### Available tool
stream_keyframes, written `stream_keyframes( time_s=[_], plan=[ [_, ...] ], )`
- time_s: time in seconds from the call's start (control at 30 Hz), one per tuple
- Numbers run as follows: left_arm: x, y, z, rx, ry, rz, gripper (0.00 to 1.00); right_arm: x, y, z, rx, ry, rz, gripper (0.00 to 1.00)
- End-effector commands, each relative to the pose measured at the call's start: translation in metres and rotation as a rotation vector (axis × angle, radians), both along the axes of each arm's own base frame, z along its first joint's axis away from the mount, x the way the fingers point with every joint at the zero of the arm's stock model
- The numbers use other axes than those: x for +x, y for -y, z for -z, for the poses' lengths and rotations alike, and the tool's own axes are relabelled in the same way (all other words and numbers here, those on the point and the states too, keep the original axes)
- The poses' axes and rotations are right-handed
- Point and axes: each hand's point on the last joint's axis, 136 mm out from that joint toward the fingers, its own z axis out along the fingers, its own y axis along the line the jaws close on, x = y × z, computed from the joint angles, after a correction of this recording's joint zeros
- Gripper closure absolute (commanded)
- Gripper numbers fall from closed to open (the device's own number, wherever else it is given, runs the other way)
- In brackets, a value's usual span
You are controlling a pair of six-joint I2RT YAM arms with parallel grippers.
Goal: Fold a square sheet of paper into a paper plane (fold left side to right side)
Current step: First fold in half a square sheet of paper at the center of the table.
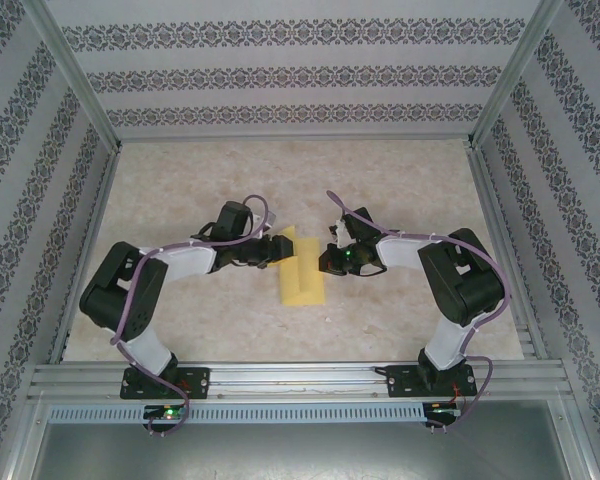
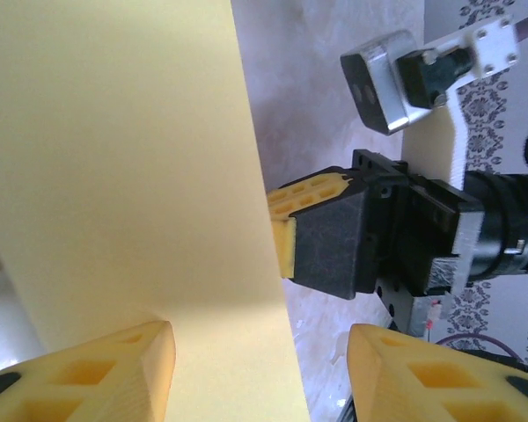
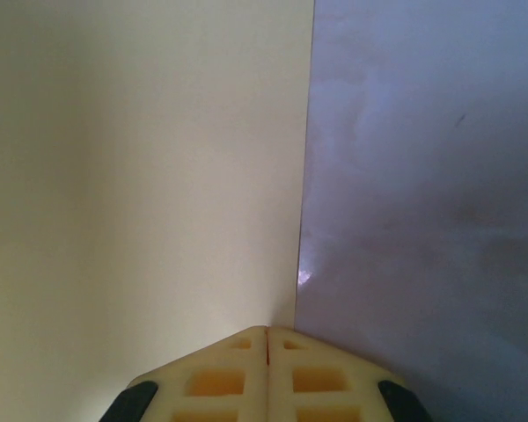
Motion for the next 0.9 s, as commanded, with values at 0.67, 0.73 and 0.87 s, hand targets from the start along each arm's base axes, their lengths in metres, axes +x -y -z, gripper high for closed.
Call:
stream_keyframes(
  time_s=[0.67,0.73,0.87],
  plan=[
    [0.003,0.018,0.029,0.109,-0.010,0.043,0.92,-0.011,-0.009,0.008,0.027,-0.006,-0.010,1.00],
    [0.003,0.018,0.029,0.113,-0.008,0.044,0.94,-0.009,-0.011,0.002,0.046,0.011,-0.004,1.00],
    [0.002,0.017,0.029,0.117,-0.008,0.045,0.98,-0.003,-0.009,-0.012,0.069,0.055,0.017,1.00]
  ],
)
